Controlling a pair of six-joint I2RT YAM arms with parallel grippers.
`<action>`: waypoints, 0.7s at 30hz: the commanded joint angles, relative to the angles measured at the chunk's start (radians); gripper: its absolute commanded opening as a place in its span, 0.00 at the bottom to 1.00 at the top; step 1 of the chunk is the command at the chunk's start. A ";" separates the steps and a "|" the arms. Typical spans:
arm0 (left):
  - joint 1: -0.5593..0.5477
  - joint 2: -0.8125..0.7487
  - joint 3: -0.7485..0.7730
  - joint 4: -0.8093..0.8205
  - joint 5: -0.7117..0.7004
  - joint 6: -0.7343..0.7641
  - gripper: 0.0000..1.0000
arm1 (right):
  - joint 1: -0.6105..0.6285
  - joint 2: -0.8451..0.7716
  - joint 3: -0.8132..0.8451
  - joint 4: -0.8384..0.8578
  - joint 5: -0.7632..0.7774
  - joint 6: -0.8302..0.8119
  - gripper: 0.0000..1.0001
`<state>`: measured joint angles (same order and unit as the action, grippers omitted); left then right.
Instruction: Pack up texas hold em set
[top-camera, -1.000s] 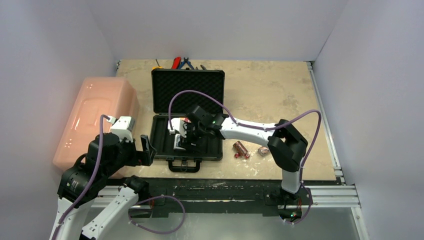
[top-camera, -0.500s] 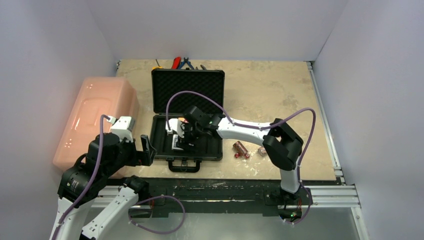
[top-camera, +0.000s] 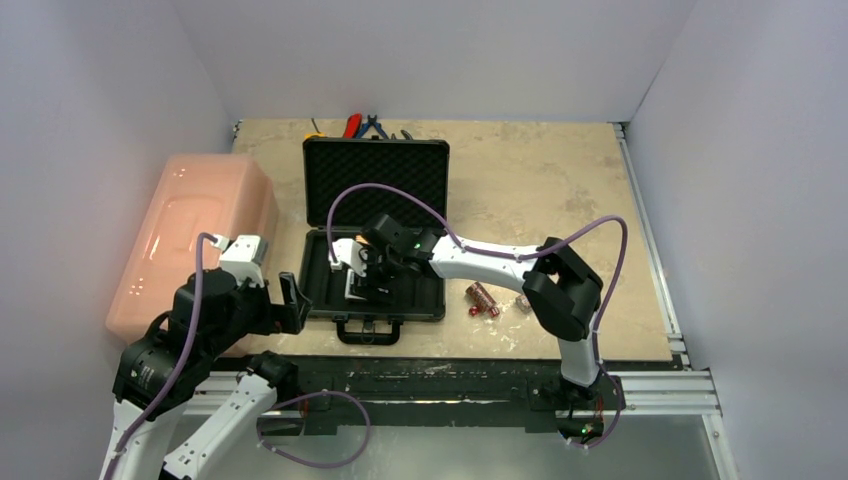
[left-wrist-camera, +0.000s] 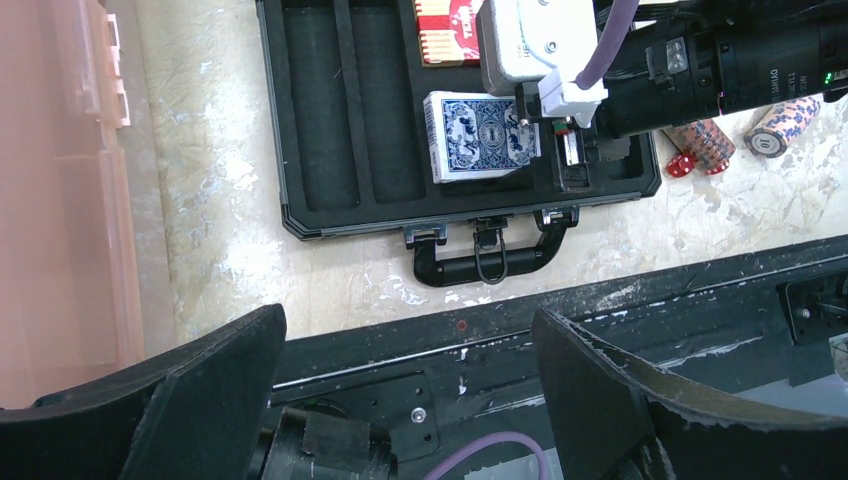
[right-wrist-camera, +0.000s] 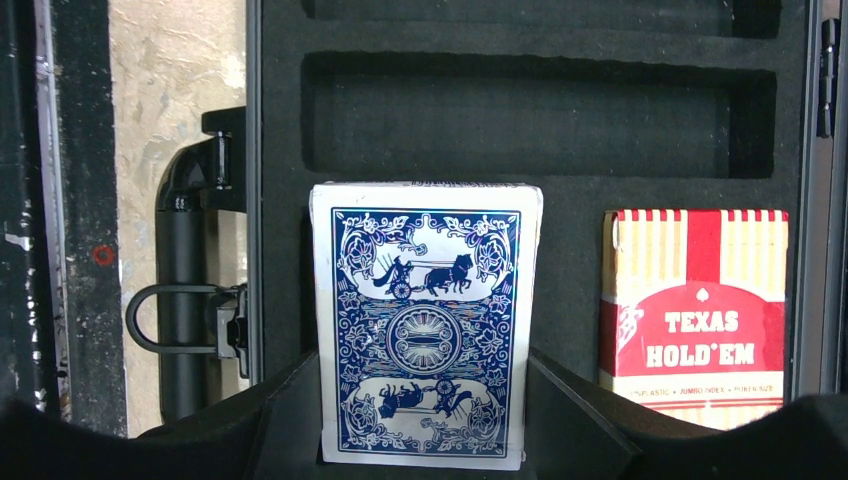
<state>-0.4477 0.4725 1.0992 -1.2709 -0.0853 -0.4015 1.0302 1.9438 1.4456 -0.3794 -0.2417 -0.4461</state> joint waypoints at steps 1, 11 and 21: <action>-0.002 -0.018 0.001 -0.006 -0.007 -0.010 0.93 | 0.001 -0.029 0.031 -0.058 0.056 0.012 0.00; -0.002 -0.010 -0.006 0.016 0.002 -0.010 0.93 | 0.001 -0.051 -0.010 -0.091 0.108 0.008 0.00; -0.002 0.022 -0.002 0.048 0.013 -0.006 0.93 | 0.000 -0.047 -0.068 -0.086 0.111 0.020 0.00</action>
<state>-0.4477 0.4728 1.0973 -1.2709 -0.0818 -0.4019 1.0389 1.9228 1.4136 -0.3801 -0.1734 -0.4458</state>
